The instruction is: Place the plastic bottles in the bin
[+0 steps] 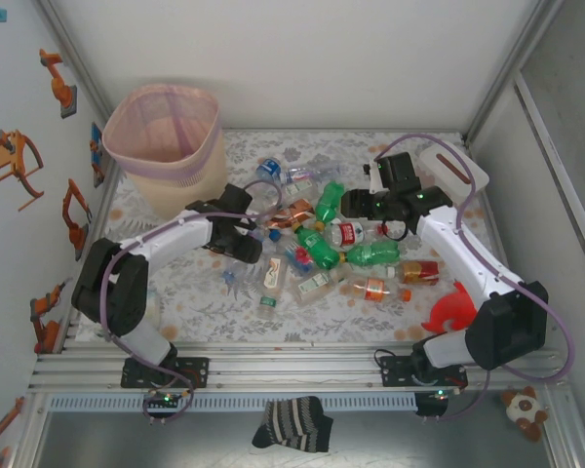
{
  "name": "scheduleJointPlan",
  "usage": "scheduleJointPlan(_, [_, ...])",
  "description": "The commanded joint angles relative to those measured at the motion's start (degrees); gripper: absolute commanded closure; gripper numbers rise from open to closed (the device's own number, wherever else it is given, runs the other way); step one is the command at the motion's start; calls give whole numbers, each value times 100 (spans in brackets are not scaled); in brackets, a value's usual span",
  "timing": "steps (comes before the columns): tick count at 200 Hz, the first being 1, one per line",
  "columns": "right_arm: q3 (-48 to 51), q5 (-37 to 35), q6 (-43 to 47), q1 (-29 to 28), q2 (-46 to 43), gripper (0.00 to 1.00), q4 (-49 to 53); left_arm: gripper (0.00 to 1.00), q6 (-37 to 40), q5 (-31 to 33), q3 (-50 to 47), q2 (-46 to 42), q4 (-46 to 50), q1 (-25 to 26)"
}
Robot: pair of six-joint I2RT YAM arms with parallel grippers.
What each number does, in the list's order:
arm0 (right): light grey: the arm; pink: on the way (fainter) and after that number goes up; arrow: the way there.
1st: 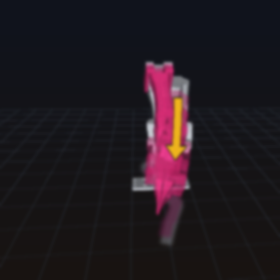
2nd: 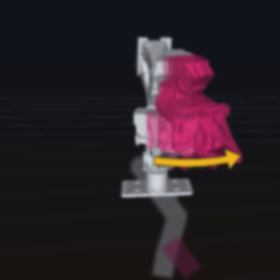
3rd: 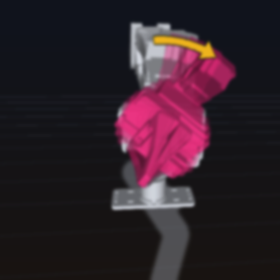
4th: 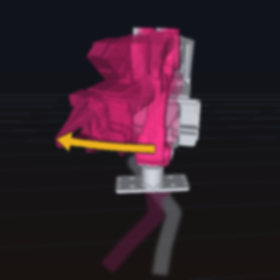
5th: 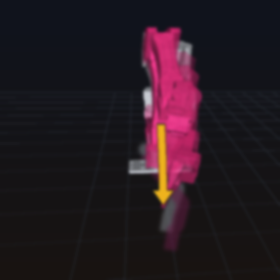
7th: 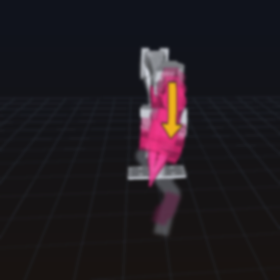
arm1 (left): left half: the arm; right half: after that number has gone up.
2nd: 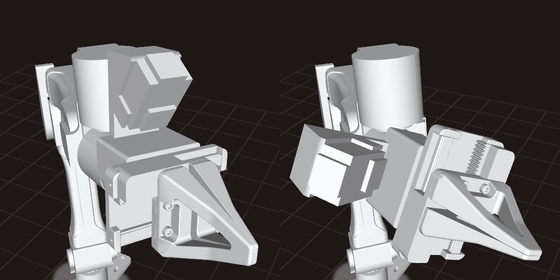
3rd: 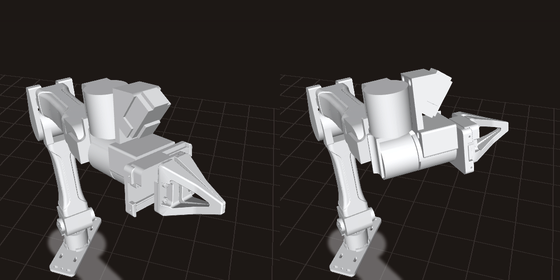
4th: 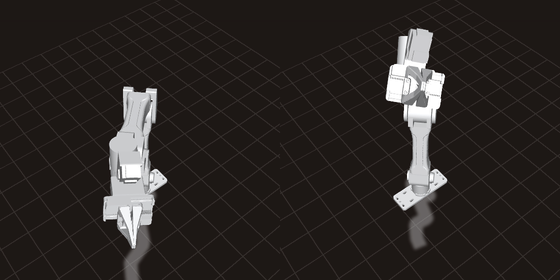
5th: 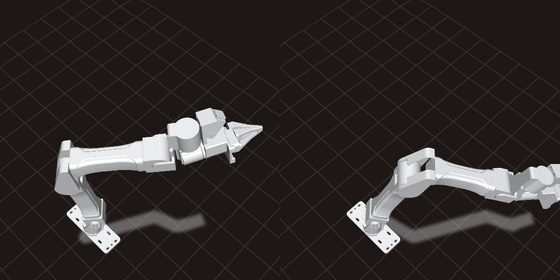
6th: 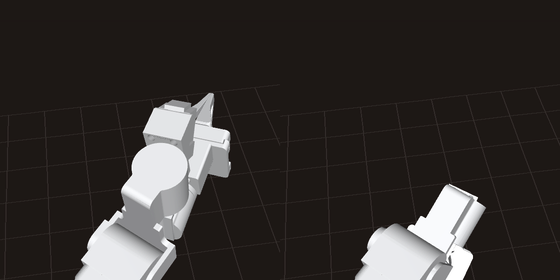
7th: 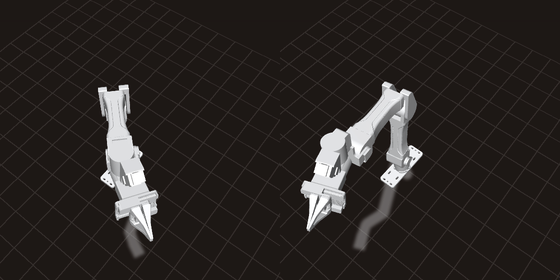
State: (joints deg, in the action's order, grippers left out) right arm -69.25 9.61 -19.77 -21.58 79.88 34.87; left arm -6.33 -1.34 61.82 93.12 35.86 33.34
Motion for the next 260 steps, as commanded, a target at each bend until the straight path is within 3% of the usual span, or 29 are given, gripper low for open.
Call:
scheduleJointPlan(1, [-52,-1,-123,-39,-183,31,-80,37,-4,-120,29,-453,266,17])
scheduleJointPlan(49, [-148,-9,-75,-39,-121,31,-71,37,-6,-166,378,-1378,575,-12])
scheduleJointPlan(113, [-151,-28,-159,-39,-147,31,-173,37,416,-139,1791,-1918,896,-231])
scheduleJointPlan(164, [-200,-82,-188,-39,-196,31,-200,39,589,-278,2844,-1874,712,-933])
scheduleJointPlan(260, [-212,-143,-219,-39,-315,31,-119,45,669,-14,4306,-945,-91,-1672])
